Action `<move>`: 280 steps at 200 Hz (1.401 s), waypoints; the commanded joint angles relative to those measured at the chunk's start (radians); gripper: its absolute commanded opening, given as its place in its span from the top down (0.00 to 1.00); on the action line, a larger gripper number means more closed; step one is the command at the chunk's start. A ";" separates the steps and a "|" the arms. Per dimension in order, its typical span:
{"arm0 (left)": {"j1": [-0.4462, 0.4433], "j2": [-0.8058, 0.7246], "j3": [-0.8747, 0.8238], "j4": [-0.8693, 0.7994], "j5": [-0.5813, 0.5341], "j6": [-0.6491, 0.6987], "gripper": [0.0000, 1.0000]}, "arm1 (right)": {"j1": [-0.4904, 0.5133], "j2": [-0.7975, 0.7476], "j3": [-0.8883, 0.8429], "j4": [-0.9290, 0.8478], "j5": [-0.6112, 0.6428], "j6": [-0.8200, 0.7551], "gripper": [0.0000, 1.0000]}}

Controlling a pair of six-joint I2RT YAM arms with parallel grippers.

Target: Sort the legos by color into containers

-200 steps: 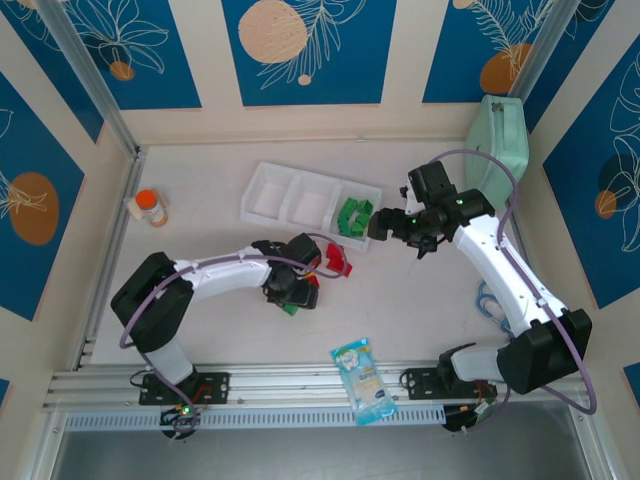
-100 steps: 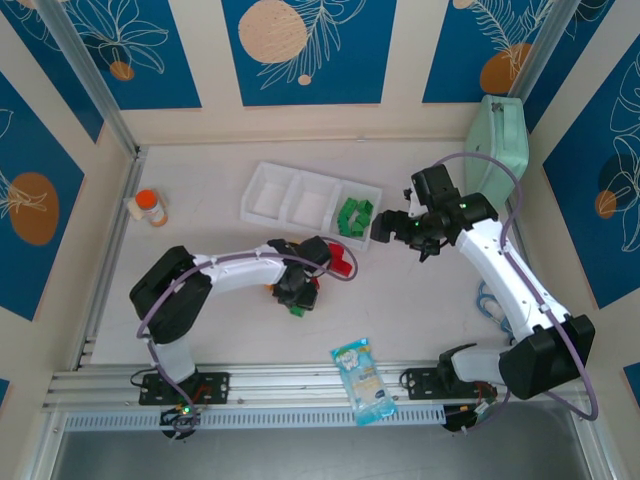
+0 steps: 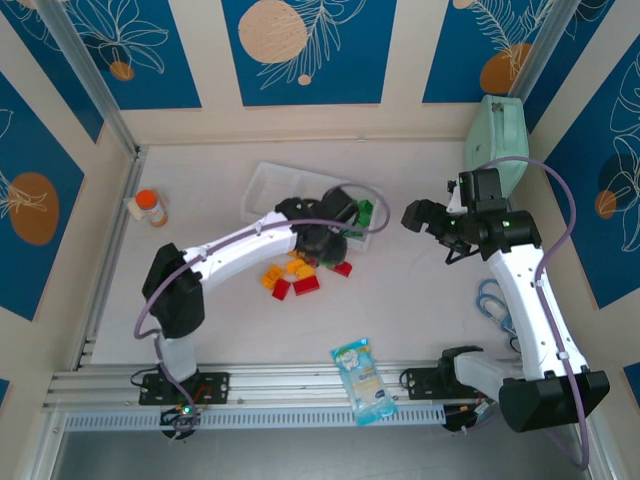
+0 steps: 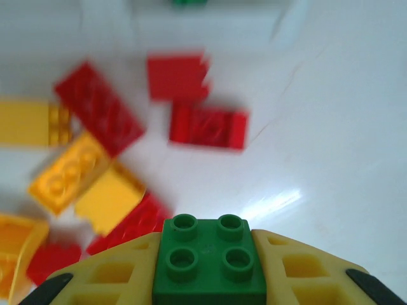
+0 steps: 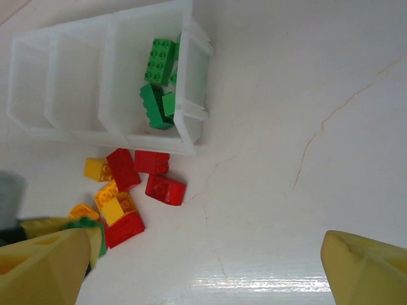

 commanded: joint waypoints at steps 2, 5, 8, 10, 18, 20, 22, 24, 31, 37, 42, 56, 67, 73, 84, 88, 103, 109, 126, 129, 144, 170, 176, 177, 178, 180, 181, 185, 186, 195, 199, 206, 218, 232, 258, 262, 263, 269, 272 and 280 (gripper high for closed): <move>0.044 0.139 0.182 -0.073 -0.014 0.058 0.77 | -0.008 -0.024 -0.007 -0.040 -0.046 -0.008 0.06; 0.050 0.156 0.210 -0.076 -0.009 0.060 0.77 | -0.010 -0.028 -0.009 -0.043 -0.046 -0.010 0.06; 0.057 0.175 0.236 -0.080 -0.006 0.060 0.77 | -0.012 -0.031 -0.010 -0.045 -0.046 -0.009 0.06; 0.061 0.187 0.253 -0.081 -0.003 0.062 0.77 | -0.012 -0.034 -0.011 -0.046 -0.047 -0.010 0.06; 0.076 0.231 0.315 -0.083 0.008 0.063 0.77 | -0.017 -0.045 -0.011 -0.056 -0.048 -0.014 0.06; 0.081 0.241 0.330 -0.085 0.012 0.063 0.77 | -0.019 -0.048 -0.013 -0.058 -0.049 -0.015 0.06; 0.085 0.252 0.346 -0.086 0.015 0.063 0.77 | -0.019 -0.051 -0.012 -0.060 -0.048 -0.015 0.06; 0.088 0.262 0.362 -0.088 0.017 0.064 0.77 | -0.022 -0.054 -0.013 -0.061 -0.048 -0.016 0.06; 0.101 0.297 0.409 -0.090 0.023 0.064 0.77 | -0.025 -0.066 -0.017 -0.066 -0.050 -0.018 0.06; 0.111 0.323 0.445 -0.090 0.025 0.064 0.75 | -0.029 -0.075 -0.021 -0.069 -0.050 -0.018 0.06; 0.119 0.343 0.472 -0.087 0.025 0.064 0.74 | -0.032 -0.082 -0.025 -0.072 -0.051 -0.019 0.06; 0.140 0.385 0.513 -0.049 0.034 0.070 0.72 | -0.042 -0.099 -0.038 -0.078 -0.058 -0.020 0.06; 0.153 0.407 0.528 -0.010 0.047 0.069 0.72 | -0.046 -0.105 -0.049 -0.081 -0.065 -0.018 0.06; 0.161 0.419 0.535 0.010 0.055 0.067 0.72 | -0.046 -0.107 -0.054 -0.080 -0.072 -0.017 0.06; 0.171 0.440 0.554 0.035 0.064 0.062 0.72 | -0.046 -0.109 -0.060 -0.081 -0.080 -0.013 0.06; 0.174 0.445 0.559 0.039 0.066 0.063 0.72 | -0.046 -0.110 -0.062 -0.079 -0.081 -0.012 0.06; 0.183 0.473 0.589 0.051 0.071 0.063 0.72 | -0.046 -0.110 -0.067 -0.072 -0.093 -0.007 0.06; 0.186 0.484 0.596 0.056 0.078 0.063 0.71 | -0.046 -0.109 -0.067 -0.070 -0.097 -0.004 0.06; 0.192 0.508 0.609 0.078 0.100 0.063 0.70 | -0.046 -0.103 -0.068 -0.062 -0.104 -0.003 0.06; 0.193 0.512 0.609 0.083 0.105 0.063 0.70 | -0.046 -0.102 -0.068 -0.061 -0.106 -0.003 0.06; 0.196 0.527 0.612 0.096 0.121 0.060 0.66 | -0.046 -0.091 -0.064 -0.058 -0.113 -0.001 0.06; 0.198 0.534 0.615 0.098 0.125 0.057 0.56 | -0.040 -0.089 -0.052 -0.059 -0.123 -0.002 0.06; 0.199 0.531 0.615 0.096 0.131 0.061 0.50 | -0.040 -0.087 -0.050 -0.058 -0.125 -0.004 0.06; 0.199 0.531 0.615 0.095 0.132 0.062 0.49 | -0.039 -0.088 -0.050 -0.058 -0.126 -0.004 0.06; 0.198 0.530 0.615 0.095 0.133 0.063 0.48 | -0.039 -0.087 -0.049 -0.059 -0.126 -0.004 0.06; 0.198 0.529 0.615 0.094 0.135 0.064 0.46 | -0.038 -0.086 -0.048 -0.059 -0.127 -0.005 0.06; 0.199 0.529 0.615 0.093 0.137 0.065 0.45 | -0.039 -0.085 -0.048 -0.060 -0.127 -0.005 0.06; 0.199 0.525 0.615 0.090 0.135 0.068 0.41 | -0.038 -0.085 -0.046 -0.062 -0.129 -0.006 0.06; 0.199 0.525 0.615 0.088 0.134 0.070 0.40 | -0.037 -0.085 -0.046 -0.062 -0.129 -0.007 0.06; 0.199 0.513 0.612 0.076 0.129 0.081 0.34 | -0.035 -0.084 -0.046 -0.063 -0.130 -0.007 0.06; 0.199 0.505 0.609 0.071 0.124 0.088 0.31 | -0.034 -0.082 -0.047 -0.062 -0.133 -0.006 0.06; 0.199 0.491 0.600 0.065 0.116 0.097 0.24 | -0.031 -0.079 -0.046 -0.061 -0.142 -0.010 0.06; 0.200 0.444 0.561 0.066 0.106 0.118 0.12 | -0.020 -0.070 -0.044 -0.061 -0.147 -0.013 0.06; 0.201 0.375 0.495 0.074 0.096 0.142 0.04 | -0.003 -0.058 -0.037 -0.061 -0.147 -0.012 0.06; 0.210 0.195 0.280 0.109 0.085 0.203 0.01 | 0.038 -0.031 -0.023 -0.059 -0.141 -0.007 0.06; 0.214 0.161 0.234 0.127 0.095 0.212 0.01 | 0.044 -0.027 -0.021 -0.058 -0.140 -0.006 0.06; 0.214 0.152 0.221 0.131 0.099 0.215 0.01 | 0.046 -0.026 -0.021 -0.059 -0.138 -0.005 0.06; 0.220 0.101 0.141 0.161 0.130 0.231 0.01 | 0.056 -0.020 -0.019 -0.055 -0.134 -0.003 0.06; 0.224 0.072 0.103 0.174 0.143 0.238 0.01 | 0.058 -0.018 -0.019 -0.054 -0.131 -0.001 0.06; 0.235 0.002 0.007 0.200 0.169 0.244 0.01 | 0.070 -0.011 -0.018 -0.047 -0.131 0.003 0.06</move>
